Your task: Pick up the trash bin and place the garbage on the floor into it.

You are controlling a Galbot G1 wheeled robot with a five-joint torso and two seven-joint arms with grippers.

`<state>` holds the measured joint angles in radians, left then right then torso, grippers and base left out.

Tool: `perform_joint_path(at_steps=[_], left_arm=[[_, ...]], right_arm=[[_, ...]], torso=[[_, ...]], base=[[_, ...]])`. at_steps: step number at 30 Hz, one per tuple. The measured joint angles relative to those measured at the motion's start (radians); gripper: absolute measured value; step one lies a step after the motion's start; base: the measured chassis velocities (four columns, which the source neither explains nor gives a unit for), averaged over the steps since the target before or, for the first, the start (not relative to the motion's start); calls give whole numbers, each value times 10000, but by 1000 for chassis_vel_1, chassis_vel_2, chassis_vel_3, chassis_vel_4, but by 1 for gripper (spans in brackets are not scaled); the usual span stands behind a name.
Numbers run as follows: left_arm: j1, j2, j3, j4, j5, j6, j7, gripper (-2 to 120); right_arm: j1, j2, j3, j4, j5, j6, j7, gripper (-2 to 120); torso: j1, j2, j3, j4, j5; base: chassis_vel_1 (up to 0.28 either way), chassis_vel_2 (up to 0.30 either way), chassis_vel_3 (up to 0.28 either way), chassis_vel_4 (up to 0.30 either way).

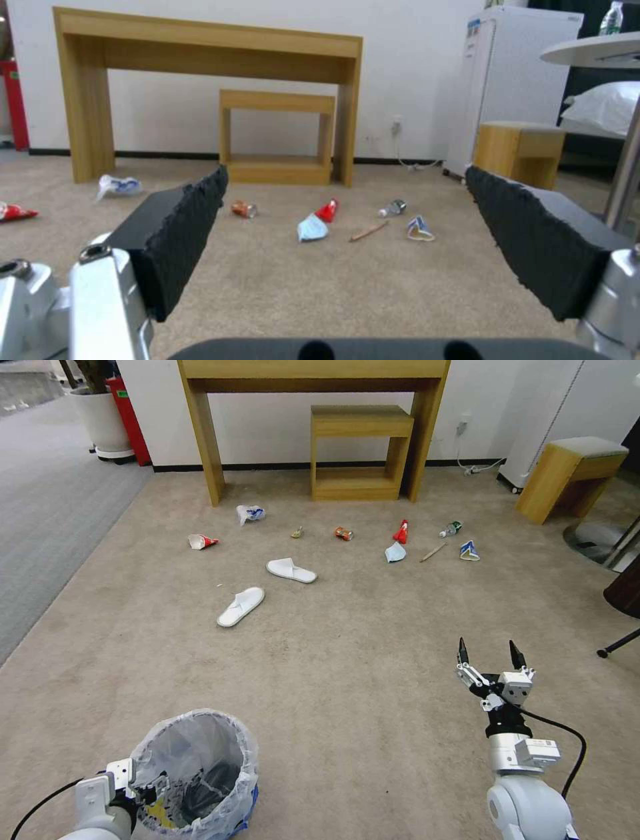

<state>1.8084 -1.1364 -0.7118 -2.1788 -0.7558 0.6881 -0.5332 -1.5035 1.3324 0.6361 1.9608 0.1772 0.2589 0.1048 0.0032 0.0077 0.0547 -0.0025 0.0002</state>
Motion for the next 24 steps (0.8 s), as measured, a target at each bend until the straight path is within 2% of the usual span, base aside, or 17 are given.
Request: perform_joint_path(at_steps=[3, 5, 6, 9, 18, 21, 24], left_arm=[[-76, -7, 37, 76, -10, -3, -3, 67], [-177, 0, 79, 178, -15, -22, -24, 55], [-177, 0, 79, 178, -15, -22, -24, 55], [-280, 15, 124, 275, -37, -26, -34, 43], [-486, 28, 272, 445, -44, -33, -47, 35], [-544, 30, 317, 473, -47, -36, -36, 26], [-547, 27, 326, 472, -44, -46, -7, 23]], right_arm=[[27, 11, -25, -50, -18, 10, -3, 91], [50, 28, -53, -100, -35, 21, -4, 89], [50, 28, -53, -100, -35, 21, -4, 89], [85, 40, -68, -161, -58, 27, -5, 86], [122, 48, -85, -262, -107, 36, -5, 86], [93, 50, -84, -264, -130, 60, -6, 84], [82, 50, -72, -264, -142, 75, -6, 84]], torso=[[0, -1, 0, 0, 1], [0, 0, 0, 0, 3], [0, 0, 0, 0, 3], [0, 0, 0, 0, 3], [-1, 1, -3, 3, 10], [-1, 2, -3, 2, 7], [-1, 3, -3, 2, 6]], base=[[0, 0, 0, 0], [0, 0, 0, 0], [0, 0, 0, 0], [0, 0, 0, 0], [0, 0, 0, 0], [0, 0, 0, 0], [0, 0, 0, 0]])
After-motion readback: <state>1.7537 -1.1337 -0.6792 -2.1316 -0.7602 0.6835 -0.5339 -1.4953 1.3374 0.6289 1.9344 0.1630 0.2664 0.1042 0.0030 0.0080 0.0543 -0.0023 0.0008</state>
